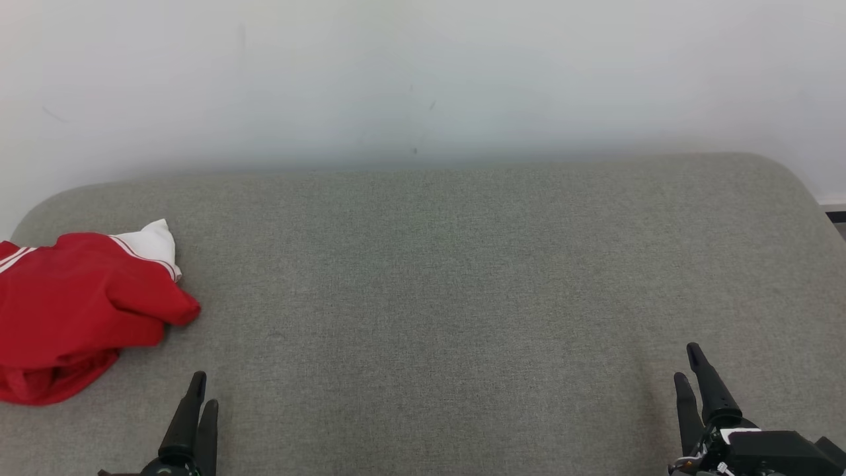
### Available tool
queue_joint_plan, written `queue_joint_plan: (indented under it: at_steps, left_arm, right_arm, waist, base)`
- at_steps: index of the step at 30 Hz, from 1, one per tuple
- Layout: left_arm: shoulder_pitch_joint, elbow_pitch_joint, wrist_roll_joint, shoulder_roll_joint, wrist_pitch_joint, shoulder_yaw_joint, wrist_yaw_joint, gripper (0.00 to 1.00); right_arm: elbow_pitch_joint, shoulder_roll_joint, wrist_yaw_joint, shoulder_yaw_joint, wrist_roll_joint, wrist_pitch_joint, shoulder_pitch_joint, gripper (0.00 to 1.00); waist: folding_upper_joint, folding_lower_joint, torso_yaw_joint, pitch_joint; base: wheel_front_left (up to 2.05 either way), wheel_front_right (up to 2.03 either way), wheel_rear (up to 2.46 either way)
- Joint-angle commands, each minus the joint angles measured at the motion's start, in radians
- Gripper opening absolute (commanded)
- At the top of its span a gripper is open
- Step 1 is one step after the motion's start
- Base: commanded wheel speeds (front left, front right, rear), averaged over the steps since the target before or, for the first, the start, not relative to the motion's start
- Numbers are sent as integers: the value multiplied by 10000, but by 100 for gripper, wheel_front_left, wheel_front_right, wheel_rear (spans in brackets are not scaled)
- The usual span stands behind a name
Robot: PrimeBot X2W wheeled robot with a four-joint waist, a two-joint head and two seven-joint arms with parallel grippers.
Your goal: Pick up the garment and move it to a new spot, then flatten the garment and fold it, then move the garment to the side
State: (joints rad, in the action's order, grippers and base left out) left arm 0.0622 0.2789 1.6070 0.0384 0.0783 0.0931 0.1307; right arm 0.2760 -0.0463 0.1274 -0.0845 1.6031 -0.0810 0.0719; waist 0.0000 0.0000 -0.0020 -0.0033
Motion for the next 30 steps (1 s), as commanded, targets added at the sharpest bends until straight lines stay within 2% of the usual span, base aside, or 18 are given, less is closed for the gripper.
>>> queue_joint_plan:
  at_steps: [1, 11, 30]
  left_arm:
    - [74, -181, -99, 45, -70, -23, 2, 100]
    - [-89, -178, -995, 59, -540, -94, -3, 100]
    - [-397, -577, -4733, 81, -1292, -340, -502, 100]
  right_arm:
    - [-188, -41, 22, 67, -155, 85, 125, 100]
    - [-116, -50, 25, 275, -1373, 566, 91, 100]
    - [-74, -35, 31, 444, -5193, 1317, 22, 100]
  waist:
    - [0, 0, -2, -7]
    - [0, 0, -11, -101]
    - [0, 0, 4, -222]
  base:
    - [0, 0, 0]
    - [0, 0, 0]
    - [0, 0, 0]
